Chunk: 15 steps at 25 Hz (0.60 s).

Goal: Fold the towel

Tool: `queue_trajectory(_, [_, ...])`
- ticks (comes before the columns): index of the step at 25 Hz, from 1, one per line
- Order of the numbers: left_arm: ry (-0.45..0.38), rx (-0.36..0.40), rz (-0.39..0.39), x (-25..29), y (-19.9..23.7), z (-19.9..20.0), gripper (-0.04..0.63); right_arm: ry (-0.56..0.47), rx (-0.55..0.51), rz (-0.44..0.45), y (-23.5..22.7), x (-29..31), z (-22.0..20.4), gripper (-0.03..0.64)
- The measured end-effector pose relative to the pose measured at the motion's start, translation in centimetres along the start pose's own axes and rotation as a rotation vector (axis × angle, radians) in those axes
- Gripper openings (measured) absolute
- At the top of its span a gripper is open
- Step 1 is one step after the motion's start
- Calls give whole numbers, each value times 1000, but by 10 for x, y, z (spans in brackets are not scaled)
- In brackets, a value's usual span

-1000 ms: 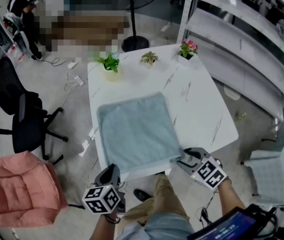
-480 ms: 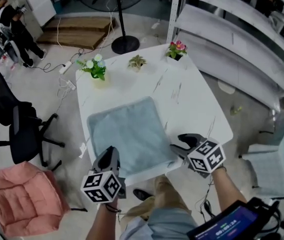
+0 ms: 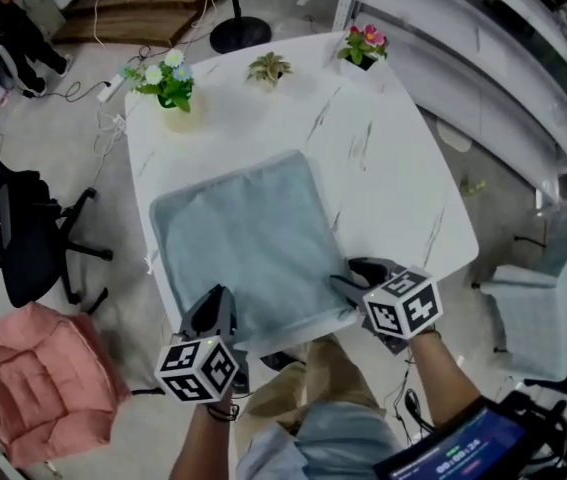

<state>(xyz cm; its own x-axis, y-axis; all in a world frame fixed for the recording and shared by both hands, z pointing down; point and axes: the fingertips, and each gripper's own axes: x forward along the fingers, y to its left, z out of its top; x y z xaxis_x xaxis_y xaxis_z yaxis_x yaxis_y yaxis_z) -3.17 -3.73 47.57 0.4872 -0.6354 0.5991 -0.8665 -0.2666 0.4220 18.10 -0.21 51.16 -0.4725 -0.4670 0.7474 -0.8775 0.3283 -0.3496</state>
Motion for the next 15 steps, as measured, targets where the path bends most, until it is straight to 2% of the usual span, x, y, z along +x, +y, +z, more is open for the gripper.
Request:
queue_trajectory(6, [-13, 4, -6, -4, 0, 15, 29, -61, 31, -6, -20, 5, 55, 187])
queue_trajectory(10, [-11, -6, 14, 6, 6, 28, 29, -26, 25, -14, -34, 27, 80, 187])
queue_trajectory(15, [-9, -19, 42, 26, 16, 41, 29, 27, 36, 8, -40, 50, 80, 181])
